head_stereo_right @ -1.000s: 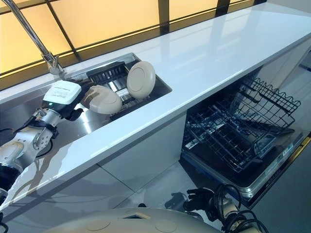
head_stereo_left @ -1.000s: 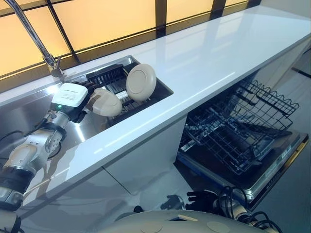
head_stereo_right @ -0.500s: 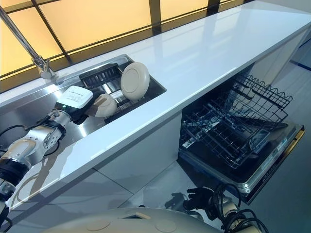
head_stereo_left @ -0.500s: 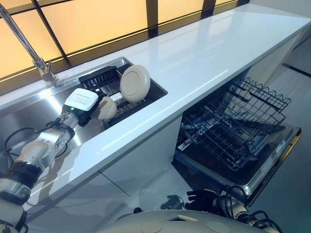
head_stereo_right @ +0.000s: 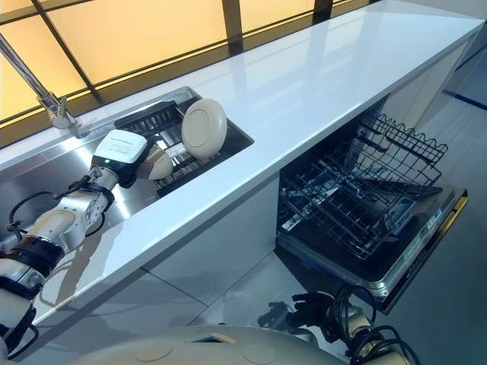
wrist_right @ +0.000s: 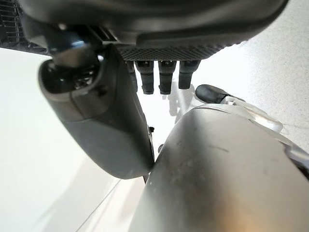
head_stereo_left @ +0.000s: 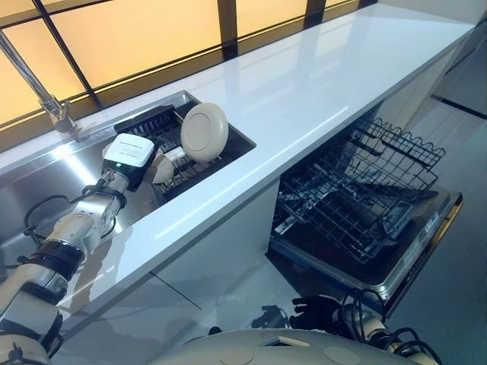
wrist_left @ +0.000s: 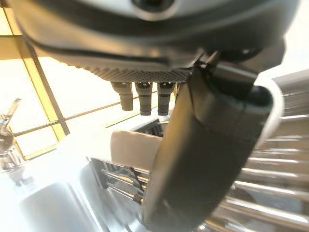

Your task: Pick up plates and place into dishwasher.

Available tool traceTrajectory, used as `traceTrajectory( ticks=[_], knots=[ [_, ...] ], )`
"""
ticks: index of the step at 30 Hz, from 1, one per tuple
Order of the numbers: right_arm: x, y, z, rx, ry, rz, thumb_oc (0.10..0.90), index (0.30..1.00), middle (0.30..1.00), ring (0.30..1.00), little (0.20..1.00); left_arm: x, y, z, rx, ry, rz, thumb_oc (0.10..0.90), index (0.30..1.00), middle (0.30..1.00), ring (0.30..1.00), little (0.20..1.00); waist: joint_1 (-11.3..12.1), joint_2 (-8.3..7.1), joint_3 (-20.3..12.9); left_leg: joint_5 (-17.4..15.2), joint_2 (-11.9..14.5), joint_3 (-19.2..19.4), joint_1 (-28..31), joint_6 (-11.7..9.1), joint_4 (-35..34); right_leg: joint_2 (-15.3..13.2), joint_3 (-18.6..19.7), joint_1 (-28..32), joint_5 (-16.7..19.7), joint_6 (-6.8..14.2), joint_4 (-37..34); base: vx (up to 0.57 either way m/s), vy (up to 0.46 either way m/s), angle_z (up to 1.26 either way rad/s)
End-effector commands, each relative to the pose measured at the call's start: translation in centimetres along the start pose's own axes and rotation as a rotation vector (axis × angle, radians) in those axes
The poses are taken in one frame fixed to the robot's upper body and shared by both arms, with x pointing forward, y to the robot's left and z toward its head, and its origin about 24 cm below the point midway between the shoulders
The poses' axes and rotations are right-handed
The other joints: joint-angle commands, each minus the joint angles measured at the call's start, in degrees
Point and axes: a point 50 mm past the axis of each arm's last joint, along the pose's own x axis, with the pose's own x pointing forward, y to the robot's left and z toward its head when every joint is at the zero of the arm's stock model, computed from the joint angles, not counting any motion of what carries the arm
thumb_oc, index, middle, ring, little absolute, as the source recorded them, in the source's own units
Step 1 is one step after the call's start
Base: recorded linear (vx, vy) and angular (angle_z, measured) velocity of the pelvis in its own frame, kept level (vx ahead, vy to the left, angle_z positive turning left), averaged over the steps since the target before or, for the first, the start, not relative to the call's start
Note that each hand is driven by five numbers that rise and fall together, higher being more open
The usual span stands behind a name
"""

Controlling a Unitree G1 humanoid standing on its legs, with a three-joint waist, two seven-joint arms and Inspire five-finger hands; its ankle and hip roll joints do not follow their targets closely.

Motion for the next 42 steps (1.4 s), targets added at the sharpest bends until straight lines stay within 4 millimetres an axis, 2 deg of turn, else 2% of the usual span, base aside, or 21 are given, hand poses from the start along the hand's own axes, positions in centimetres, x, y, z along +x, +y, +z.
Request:
traceTrajectory(
  ticks=[1, 10, 16, 18, 21, 22, 25, 26, 27, 28, 31, 33, 37, 40, 41, 42],
  knots=[
    [-0.4, -0.7, -1.7, -0.052, 0.089, -0.002, 0.800, 0.900, 0.900, 0.900, 0.900, 3.1, 7.7, -3.5, 0.043, 0.171, 0.280, 0.100, 0.300, 0.300, 0.300, 0.200, -0.88, 1.36, 0.33, -8.07, -5.62, -1.39, 1.47, 3.36, 0.75, 5.80, -0.42, -5.19, 0.34, 0.92, 3.32, 0.00, 0.002, -0.13],
    [-0.4, -0.5, -1.9, -0.066, 0.089, -0.009, 0.800, 0.900, 0.900, 0.900, 0.900, 3.3, 8.5, -4.0, 0.084, 0.189, 0.269, 0.100, 0.300, 0.300, 0.300, 0.200, -0.75, 1.43, 0.29, -7.98, -5.61, -1.51, 1.32, 3.23, 0.84, 5.71, -0.70, -4.95, 0.40, 0.96, 2.95, -0.01, 0.001, -0.02],
    [-0.4, -0.7, -0.7, -0.080, 0.022, -0.033, 0.800, 0.900, 0.900, 0.900, 0.900, 3.1, 9.5, -4.5, 0.076, 0.193, 0.306, 0.100, 0.300, 0.300, 0.300, 0.200, -0.32, 1.51, 0.11, -7.80, -5.67, -2.02, 1.19, 3.00, 0.81, 5.62, -1.09, -4.79, 0.40, 0.89, 2.81, -0.05, 0.005, 0.00],
    [-0.6, -1.2, 0.8, -0.072, -0.073, -0.069, 0.800, 0.900, 0.900, 0.900, 0.900, 2.9, 10.1, -4.8, 0.048, 0.200, 0.356, 0.100, 0.300, 0.300, 0.300, 0.200, -0.12, 1.46, 0.12, -7.65, -5.66, -2.25, 1.18, 2.87, 0.78, 5.58, -1.31, -4.73, 0.55, 0.89, 2.77, -0.06, 0.006, 0.00],
    [-1.6, -2.1, 4.4, -0.056, -0.283, -0.121, 0.800, 0.900, 0.900, 0.900, 0.900, 2.3, 10.9, -5.5, -0.015, 0.216, 0.428, 0.100, 0.300, 0.300, 0.300, 0.200, 0.08, 1.49, 0.17, -7.45, -5.52, -2.47, 1.02, 2.71, 0.89, 5.57, -1.33, -4.86, 0.72, 0.83, 3.06, -0.06, 0.013, 0.01],
    [-2.2, -2.2, 6.2, -0.041, -0.428, -0.157, 0.800, 0.900, 0.900, 0.900, 0.900, 1.8, 11.3, -5.8, -0.049, 0.225, 0.477, 0.100, 0.300, 0.300, 0.300, 0.200, 0.21, 1.66, 0.18, -7.35, -5.38, -2.42, 0.74, 2.73, 0.96, 5.54, -1.32, -5.24, 0.78, 0.91, 3.40, -0.09, 0.038, 0.01],
    [-4.8, -2.0, 10.3, -0.048, -0.682, -0.239, 0.800, 0.900, 0.900, 0.900, 0.900, 0.8, 12.6, -7.2, -0.090, 0.259, 0.553, 0.100, 0.300, 0.300, 0.300, 0.200, -0.60, 2.02, 0.29, -7.43, -5.38, -2.08, 0.63, 2.90, 0.82, 5.48, -1.17, -5.66, 0.63, 0.97, 3.68, -0.08, 0.044, -0.01],
    [-7.3, -2.0, 12.6, -0.055, -0.857, -0.331, 0.800, 0.900, 0.900, 0.900, 0.900, 0.1, 12.8, -8.2, -0.108, 0.284, 0.592, 0.100, 0.300, 0.300, 0.300, 0.200, -1.34, 2.18, 0.37, -7.49, -5.33, -1.74, 0.68, 2.97, 0.72, 5.49, -0.90, -5.82, 0.55, 1.02, 3.78, -0.07, 0.041, -0.01],
    [-8.6, -2.3, 13.5, -0.045, -0.949, -0.404, 0.800, 0.900, 0.900, 0.900, 0.900, -0.2, 12.8, -8.6, -0.116, 0.295, 0.617, 0.100, 0.300, 0.300, 0.300, 0.200, -1.72, 2.31, 0.40, -7.52, -5.32, -1.55, 0.72, 3.02, 0.68, 5.52, -0.69, -5.91, 0.50, 1.06, 3.86, -0.12, 0.062, -0.02],
    [-12.2, -3.4, 15.3, 0.025, -1.133, -0.583, 0.800, 0.900, 0.900, 0.900, 0.900, -1.0, 12.9, -9.4, -0.128, 0.317, 0.676, 0.100, 0.300, 0.300, 0.300, 0.200, -2.46, 2.56, 0.67, -7.22, -5.32, -1.01, 0.62, 3.13, 0.67, 5.57, -0.09, -6.33, 0.84, 1.10, 4.10, -0.08, 0.074, -0.04],
    [-16.5, -4.2, 16.5, 0.185, -1.361, -0.736, 0.800, 0.900, 0.900, 0.900, 0.900, -2.6, 12.9, -10.0, -0.144, 0.338, 0.782, 0.100, 0.300, 0.300, 0.300, 0.200, -3.13, 3.31, 0.44, -7.35, -5.41, -0.47, 0.75, 3.40, 0.32, 5.66, 1.11, -6.93, 0.78, 1.29, 4.57, -0.06, 0.076, -0.16],
    [-17.7, -4.4, 16.8, 0.211, -1.410, -0.785, 0.800, 0.900, 0.900, 0.900, 0.900, -3.1, 13.1, -10.1, -0.150, 0.343, 0.815, 0.100, 0.300, 0.300, 0.300, 0.200, -3.29, 3.65, 0.22, -8.01, -5.52, -0.43, 1.08, 3.55, 0.29, 5.54, 1.45, -6.78, 0.28, 1.49, 4.71, -0.01, 0.074, -0.17],
    [-21.6, -4.4, 18.1, 0.218, -1.592, -0.966, 0.800, 0.900, 0.900, 0.900, 0.900, -4.0, 15.7, -9.3, -0.175, 0.295, 0.948, 0.100, 0.300, 0.300, 0.300, 0.200, -2.87, 4.06, -0.30, -7.63, -5.55, -0.14, 1.06, 3.75, 0.23, 5.17, 1.67, -7.30, 0.56, 1.50, 5.43, -0.04, 0.067, -0.05],
    [-23.7, -4.4, 18.7, 0.217, -1.708, -1.057, 0.800, 0.900, 0.900, 0.900, 0.900, -4.8, 18.1, -7.7, -0.208, 0.210, 1.051, 0.100, 0.300, 0.300, 0.300, 0.200, -1.95, 3.78, -0.77, -7.58, -5.64, -0.51, 1.04, 3.86, 0.27, 4.85, 1.39, -7.25, 0.34, 1.48, 5.93, -0.03, 0.026, 0.00],
    [-24.0, -4.4, 18.7, 0.209, -1.721, -1.063, 0.800, 0.900, 0.900, 0.900, 0.900, -4.9, 18.3, -7.6, -0.211, 0.202, 1.058, 0.100, 0.300, 0.300, 0.300, 0.200, -1.86, 3.73, -0.80, -7.58, -5.65, -0.54, 1.05, 3.87, 0.29, 4.80, 1.33, -7.26, 0.32, 1.48, 6.02, -0.03, 0.023, 0.00],
    [-25.2, -4.1, 19.1, 0.159, -1.806, -1.076, 0.800, 0.900, 0.900, 0.900, 0.900, -5.3, 19.0, -6.7, -0.230, 0.158, 1.098, 0.100, 0.300, 0.300, 0.300, 0.200, -1.35, 3.44, -0.85, -7.60, -5.67, -0.78, 1.04, 3.90, 0.33, 4.69, 1.06, -7.26, 0.17, 1.46, 6.29, 0.00, 0.000, 0.00]
  ],
)
